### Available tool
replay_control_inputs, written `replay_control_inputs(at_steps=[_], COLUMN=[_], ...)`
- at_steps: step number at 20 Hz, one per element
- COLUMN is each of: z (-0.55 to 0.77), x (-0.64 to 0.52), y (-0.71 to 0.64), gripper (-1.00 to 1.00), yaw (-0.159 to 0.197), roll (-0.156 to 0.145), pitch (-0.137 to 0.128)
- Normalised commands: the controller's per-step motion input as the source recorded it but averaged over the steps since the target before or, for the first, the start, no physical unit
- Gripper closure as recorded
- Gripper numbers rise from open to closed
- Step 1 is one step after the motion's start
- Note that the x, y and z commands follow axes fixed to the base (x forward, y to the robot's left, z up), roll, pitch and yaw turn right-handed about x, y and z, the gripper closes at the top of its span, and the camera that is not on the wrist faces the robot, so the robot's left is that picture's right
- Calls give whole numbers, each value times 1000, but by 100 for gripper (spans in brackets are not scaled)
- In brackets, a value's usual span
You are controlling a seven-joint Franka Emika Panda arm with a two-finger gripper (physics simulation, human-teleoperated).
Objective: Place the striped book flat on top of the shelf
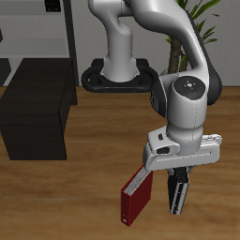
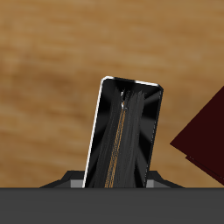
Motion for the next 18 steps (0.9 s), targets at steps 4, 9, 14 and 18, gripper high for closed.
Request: replay_control_inputs(at_steps=[4,9,14,18], z=[268,522,769,703], x=[-61,-213,-372,-463], y=[-118,-101,-192,-267], gripper=[100,100,100,100], yaw=[-9,8,-15,-39], roll=[-5,-8,1,10], pitch=[-38,-70,-87,-91])
